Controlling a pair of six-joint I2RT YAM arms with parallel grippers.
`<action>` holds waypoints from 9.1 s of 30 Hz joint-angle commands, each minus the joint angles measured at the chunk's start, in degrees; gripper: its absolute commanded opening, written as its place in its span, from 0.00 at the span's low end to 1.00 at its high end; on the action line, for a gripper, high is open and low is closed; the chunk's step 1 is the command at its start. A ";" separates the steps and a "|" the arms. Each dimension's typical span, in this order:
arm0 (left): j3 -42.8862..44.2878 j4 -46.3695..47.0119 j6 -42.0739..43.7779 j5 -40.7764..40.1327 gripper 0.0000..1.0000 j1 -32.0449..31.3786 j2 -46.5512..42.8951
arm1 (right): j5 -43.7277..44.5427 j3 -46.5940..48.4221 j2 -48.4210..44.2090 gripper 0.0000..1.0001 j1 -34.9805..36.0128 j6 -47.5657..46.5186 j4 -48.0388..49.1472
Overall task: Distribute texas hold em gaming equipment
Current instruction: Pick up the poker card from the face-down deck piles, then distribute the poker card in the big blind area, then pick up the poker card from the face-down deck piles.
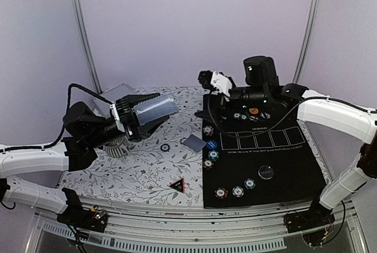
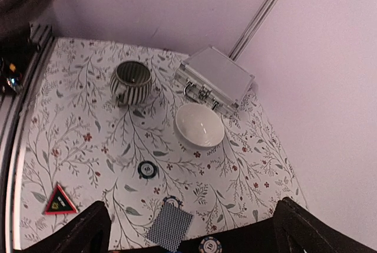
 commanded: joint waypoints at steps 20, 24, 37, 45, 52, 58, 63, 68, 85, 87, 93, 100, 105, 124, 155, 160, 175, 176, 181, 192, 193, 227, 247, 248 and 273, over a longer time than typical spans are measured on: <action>-0.93 -0.23 2.84 1.41 0.56 0.24 -0.28 | -19.17 17.16 6.05 0.99 4.41 47.43 1.40; -0.93 -0.22 2.84 1.45 0.56 0.30 -0.10 | -19.66 18.38 8.31 0.99 4.76 46.51 -0.48; -0.93 -0.19 2.98 1.06 0.56 0.25 -0.15 | -17.65 22.22 12.45 0.99 5.78 43.10 -7.20; -0.92 -0.20 2.99 1.08 0.56 0.30 -0.36 | -9.74 21.61 9.16 0.99 5.60 37.72 -10.48; -0.93 -0.22 3.06 1.00 0.56 0.29 -0.37 | -6.90 21.71 7.62 0.99 4.49 36.57 -12.89; -0.93 -0.22 3.06 0.94 0.56 0.28 -0.28 | -9.36 22.07 6.52 0.99 4.35 36.36 -13.25; -0.93 -0.31 3.07 0.97 0.56 0.27 -0.19 | -12.55 22.48 5.96 0.94 4.32 36.20 -13.42; -0.92 -0.31 3.07 1.01 0.56 0.26 -0.19 | -13.42 22.56 5.34 0.76 4.37 34.43 -13.81; -0.93 -0.40 3.06 0.78 0.56 0.23 -0.12 | -19.91 23.72 5.50 0.27 4.38 35.40 -16.04; -0.85 -0.36 2.91 0.81 0.56 0.23 -0.06 | -20.72 23.93 5.51 0.21 4.36 35.44 -16.16; -0.75 -0.30 2.67 0.25 0.56 0.28 0.07 | -23.19 24.57 6.07 0.04 4.36 38.39 -16.24; -0.75 -0.31 2.62 -0.04 0.56 0.28 -0.08 | -23.16 24.65 6.00 0.02 4.01 39.16 -17.01; -0.67 -0.23 2.39 0.05 0.56 0.28 -0.01 | -23.08 24.82 5.84 0.10 3.63 40.46 -17.13; -0.73 -0.05 2.62 -0.30 0.56 0.25 0.13 | -22.27 27.70 9.19 0.58 3.53 46.08 -24.18; -0.75 -0.05 2.66 -0.25 0.56 0.32 0.17 | -20.72 30.00 9.43 0.21 2.59 45.64 -28.75; -0.76 -0.11 2.64 -0.30 0.56 0.37 0.37 | -20.55 30.05 8.73 0.10 2.30 45.50 -28.98; -0.71 -0.14 2.73 -0.39 0.56 0.28 0.25 | -26.22 29.52 6.94 0.01 -0.59 46.24 -28.79; -0.74 -0.14 2.71 -0.46 0.56 0.37 0.26 | -26.35 29.52 6.61 0.01 -0.75 46.28 -28.66; -0.75 -0.09 2.76 -0.47 0.56 0.31 0.38 | -27.70 29.12 4.19 0.01 -1.97 47.09 -26.81; -0.71 -0.03 2.53 -0.39 0.56 0.29 0.18 | -27.23 19.31 -4.43 0.01 -11.11 54.61 -14.24; -0.75 -0.02 2.53 -0.34 0.56 0.35 0.16 | -25.70 17.30 -5.43 0.01 -12.84 56.32 -12.17; -0.80 -0.05 2.58 -0.47 0.56 0.41 0.32 | 2.92 -11.91 24.25 0.01 -55.08 84.32 28.38; -0.66 -0.17 2.23 0.00 0.56 0.32 -0.18 | 9.02 -24.69 5.90 0.80 -56.64 83.20 27.33; -0.67 -0.20 2.15 0.06 0.56 0.32 -0.17 | 10.08 -25.53 3.15 0.88 -56.45 81.76 27.24; -1.08 0.74 1.30 3.09 0.56 0.17 -0.19 | -29.72 9.03 -0.94 0.94 -4.78 48.49 2.28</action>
